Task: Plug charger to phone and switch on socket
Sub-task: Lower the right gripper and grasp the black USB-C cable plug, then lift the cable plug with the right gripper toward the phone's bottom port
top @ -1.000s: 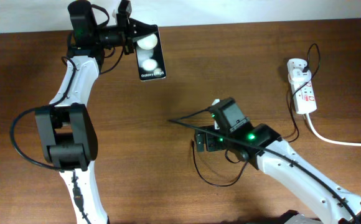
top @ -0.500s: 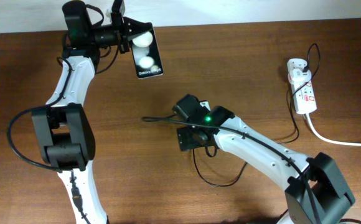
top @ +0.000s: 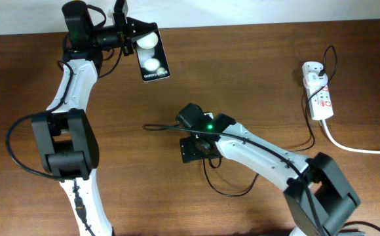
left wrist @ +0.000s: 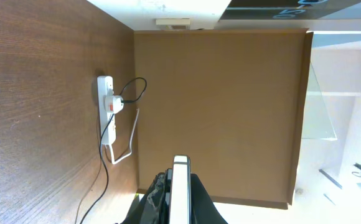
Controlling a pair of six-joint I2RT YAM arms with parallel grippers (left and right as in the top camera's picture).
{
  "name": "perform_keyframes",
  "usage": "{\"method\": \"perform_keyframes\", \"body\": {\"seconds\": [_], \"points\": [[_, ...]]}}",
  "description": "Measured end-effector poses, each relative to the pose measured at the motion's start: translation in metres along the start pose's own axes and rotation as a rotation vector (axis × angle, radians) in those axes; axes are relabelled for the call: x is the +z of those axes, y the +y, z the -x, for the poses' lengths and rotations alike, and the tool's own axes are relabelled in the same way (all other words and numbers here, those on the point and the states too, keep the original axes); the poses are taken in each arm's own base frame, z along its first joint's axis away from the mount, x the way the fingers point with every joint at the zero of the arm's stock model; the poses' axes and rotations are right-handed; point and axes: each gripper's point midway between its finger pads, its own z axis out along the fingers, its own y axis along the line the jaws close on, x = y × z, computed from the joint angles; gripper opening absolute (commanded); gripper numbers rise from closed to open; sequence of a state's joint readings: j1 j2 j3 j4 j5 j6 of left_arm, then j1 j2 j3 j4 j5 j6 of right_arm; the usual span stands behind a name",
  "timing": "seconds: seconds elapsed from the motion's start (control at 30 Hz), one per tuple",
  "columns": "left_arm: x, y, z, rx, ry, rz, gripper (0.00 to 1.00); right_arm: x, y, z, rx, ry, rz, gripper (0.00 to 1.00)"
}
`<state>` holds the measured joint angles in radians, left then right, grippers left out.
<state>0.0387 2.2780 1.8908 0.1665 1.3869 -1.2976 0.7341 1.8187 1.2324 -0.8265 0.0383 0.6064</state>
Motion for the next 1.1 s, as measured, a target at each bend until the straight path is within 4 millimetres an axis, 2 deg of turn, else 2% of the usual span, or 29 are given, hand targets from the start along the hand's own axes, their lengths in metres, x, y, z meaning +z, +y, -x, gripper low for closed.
{"method": "perform_keyframes", "body": {"seconds": [0.07, 0.17, 0.23, 0.3, 0.4, 0.5, 0.6, 0.67, 0.7, 0.77, 0.93, 1.1], "points": [[0.000, 0.000, 0.000, 0.000, 0.000, 0.000, 0.00, 0.022, -0.005, -0.009, -0.003, 0.060, -0.041, 0.99], [0.000, 0.000, 0.000, 0.000, 0.000, 0.000, 0.00, 0.024, -0.007, -0.010, -0.003, 0.064, -0.050, 0.99], [0.000, 0.000, 0.000, 0.000, 0.000, 0.000, 0.00, 0.027, -0.008, -0.011, -0.007, 0.073, -0.059, 0.84], [0.000, 0.000, 0.000, 0.000, 0.000, 0.000, 0.00, 0.028, -0.008, -0.011, 0.001, 0.073, -0.062, 0.80], [0.000, 0.000, 0.000, 0.000, 0.000, 0.000, 0.00, 0.030, -0.009, -0.011, 0.005, 0.073, -0.067, 0.78], [0.000, 0.000, 0.000, 0.000, 0.000, 0.000, 0.00, 0.040, -0.011, -0.015, 0.005, 0.098, -0.084, 0.75], [0.000, 0.000, 0.000, 0.000, 0.000, 0.000, 0.00, 0.042, -0.005, -0.008, 0.008, 0.070, -0.056, 0.74], [0.000, 0.000, 0.000, 0.000, 0.000, 0.000, 0.00, 0.043, -0.002, -0.007, 0.009, 0.071, -0.046, 0.64], [0.000, 0.000, 0.000, 0.000, 0.000, 0.000, 0.00, 0.043, -0.002, -0.007, 0.011, 0.073, -0.043, 0.50], [0.000, 0.000, 0.000, 0.000, 0.000, 0.000, 0.00, 0.043, -0.002, -0.007, 0.012, 0.075, -0.043, 0.41], [0.000, 0.000, 0.000, 0.000, 0.000, 0.000, 0.00, 0.042, -0.003, -0.011, 0.011, 0.093, -0.048, 0.24], [0.000, 0.000, 0.000, 0.000, 0.000, 0.000, 0.00, 0.042, -0.003, -0.012, 0.015, 0.094, -0.049, 0.23]]}}
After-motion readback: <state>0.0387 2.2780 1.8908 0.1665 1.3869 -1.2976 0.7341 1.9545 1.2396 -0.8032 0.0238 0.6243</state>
